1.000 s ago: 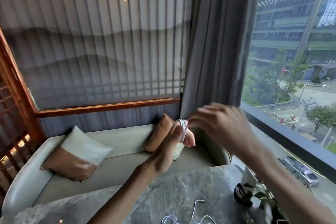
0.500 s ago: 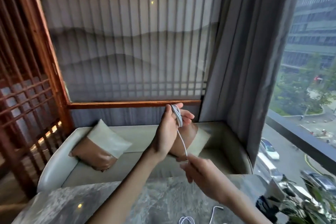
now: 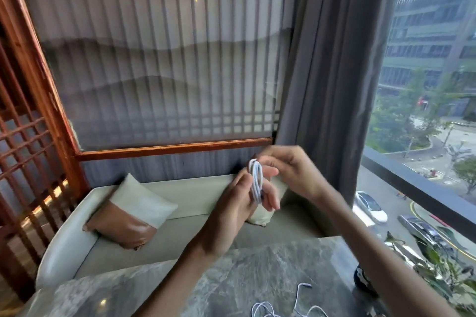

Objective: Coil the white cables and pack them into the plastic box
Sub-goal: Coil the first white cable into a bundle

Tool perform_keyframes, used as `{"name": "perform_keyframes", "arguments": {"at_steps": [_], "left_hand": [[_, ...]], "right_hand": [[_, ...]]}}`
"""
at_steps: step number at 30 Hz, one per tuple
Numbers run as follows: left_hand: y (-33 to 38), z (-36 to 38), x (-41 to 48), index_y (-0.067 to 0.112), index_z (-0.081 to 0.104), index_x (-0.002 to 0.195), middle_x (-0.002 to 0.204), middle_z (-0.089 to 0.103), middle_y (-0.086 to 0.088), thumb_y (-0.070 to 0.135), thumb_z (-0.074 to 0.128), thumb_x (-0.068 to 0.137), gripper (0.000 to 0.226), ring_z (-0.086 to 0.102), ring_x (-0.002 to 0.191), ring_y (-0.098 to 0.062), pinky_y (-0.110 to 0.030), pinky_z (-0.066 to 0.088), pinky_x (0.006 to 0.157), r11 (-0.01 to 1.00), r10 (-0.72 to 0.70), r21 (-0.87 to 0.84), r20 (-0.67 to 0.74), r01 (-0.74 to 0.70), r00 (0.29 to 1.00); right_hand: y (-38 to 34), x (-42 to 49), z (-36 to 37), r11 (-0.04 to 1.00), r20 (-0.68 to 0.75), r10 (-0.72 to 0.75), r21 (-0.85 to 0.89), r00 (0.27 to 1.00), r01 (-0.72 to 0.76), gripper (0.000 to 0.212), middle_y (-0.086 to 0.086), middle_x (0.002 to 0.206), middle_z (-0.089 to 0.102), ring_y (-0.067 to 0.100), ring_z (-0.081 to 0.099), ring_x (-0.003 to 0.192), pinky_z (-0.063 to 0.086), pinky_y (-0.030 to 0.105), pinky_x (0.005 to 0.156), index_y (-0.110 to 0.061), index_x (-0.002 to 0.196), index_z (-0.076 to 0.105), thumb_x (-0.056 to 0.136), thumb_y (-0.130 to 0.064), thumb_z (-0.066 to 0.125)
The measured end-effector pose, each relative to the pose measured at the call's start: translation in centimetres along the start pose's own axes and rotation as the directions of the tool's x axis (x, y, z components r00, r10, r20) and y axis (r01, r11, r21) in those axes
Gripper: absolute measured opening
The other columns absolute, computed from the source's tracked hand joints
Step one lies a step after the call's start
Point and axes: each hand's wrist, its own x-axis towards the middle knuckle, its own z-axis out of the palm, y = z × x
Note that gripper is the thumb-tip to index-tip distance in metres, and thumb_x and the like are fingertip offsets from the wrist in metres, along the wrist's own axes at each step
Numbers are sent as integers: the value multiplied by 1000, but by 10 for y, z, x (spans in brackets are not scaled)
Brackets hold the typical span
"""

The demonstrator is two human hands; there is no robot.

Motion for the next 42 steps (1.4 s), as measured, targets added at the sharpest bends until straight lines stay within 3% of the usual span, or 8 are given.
{"name": "perform_keyframes", "arguments": {"at_steps": [5, 11, 18, 21, 28, 31, 35, 42], "left_hand": [[-16, -37, 1, 1, 56, 115, 74, 57, -8, 26, 36, 97, 36, 54, 74, -16, -23, 48, 72, 994, 41, -93, -122, -53, 992], [-35, -57, 3, 11, 58, 117, 90, 70, -4, 34, 37, 100, 35, 63, 89, -16, -28, 52, 80, 987, -5, 158, -225, 42, 974], [-46, -73, 5, 6, 60, 111, 80, 67, -11, 31, 41, 100, 33, 65, 107, -30, -34, 55, 83, 992, -117, 30, -140, 123, 983], [-50, -74, 9, -1, 57, 108, 73, 64, -12, 25, 38, 100, 33, 61, 116, -40, -43, 44, 98, 994, -108, -1, -135, 108, 985], [-55, -76, 18, 5, 63, 90, 73, 60, -8, 19, 37, 102, 32, 63, 81, -23, -28, 50, 86, 994, -104, -54, -141, 97, 985], [-62, -80, 19, -1, 60, 94, 72, 60, -5, 20, 38, 101, 31, 59, 85, -25, -43, 40, 96, 992, -115, 22, -216, 122, 970], [-64, -79, 17, 8, 62, 88, 77, 61, -7, 29, 38, 98, 34, 58, 89, -26, -58, 35, 105, 972, -70, 190, -315, 135, 947], [-59, -70, 19, 8, 65, 96, 81, 68, -6, 22, 38, 105, 32, 63, 84, -20, -48, 47, 98, 938, -60, 293, -391, 186, 919]], "right_hand": [[17, -27, 53, 885, 138, 186, 407, 973, -227, 20, -6, 84, 70, 5, 63, 83, 53, 20, 81, -10, 103, 73, 101, -15, 54], [19, -32, 83, 544, 229, 371, 732, 900, -410, 24, 22, 110, 72, 37, 63, 120, 51, 42, 105, 0, 101, 72, 97, 6, 49], [34, -41, 65, 234, 472, 315, 802, 824, -549, 41, 20, 138, 60, 34, 56, 131, 46, 42, 110, -6, 132, 62, 95, -17, 50], [37, -42, 65, 307, 388, 405, 795, 828, -523, 40, 19, 129, 67, 30, 64, 121, 56, 34, 96, -3, 124, 67, 95, -28, 57], [44, -40, 68, 275, 329, 487, 822, 809, -499, 26, 1, 82, 65, 5, 63, 71, 58, 20, 76, -7, 112, 74, 94, -19, 59], [46, -39, 71, 339, 255, 485, 827, 837, -449, 26, 1, 82, 69, 3, 62, 68, 58, 19, 74, -9, 111, 76, 97, -17, 55], [40, -38, 76, 630, 82, 490, 654, 868, -418, 26, 7, 94, 72, 7, 61, 79, 55, 20, 77, -14, 110, 76, 102, -20, 52], [32, -34, 79, 687, -52, 527, 614, 848, -389, 24, -2, 71, 70, 7, 62, 66, 59, 20, 69, -16, 86, 81, 97, -18, 61]]}}
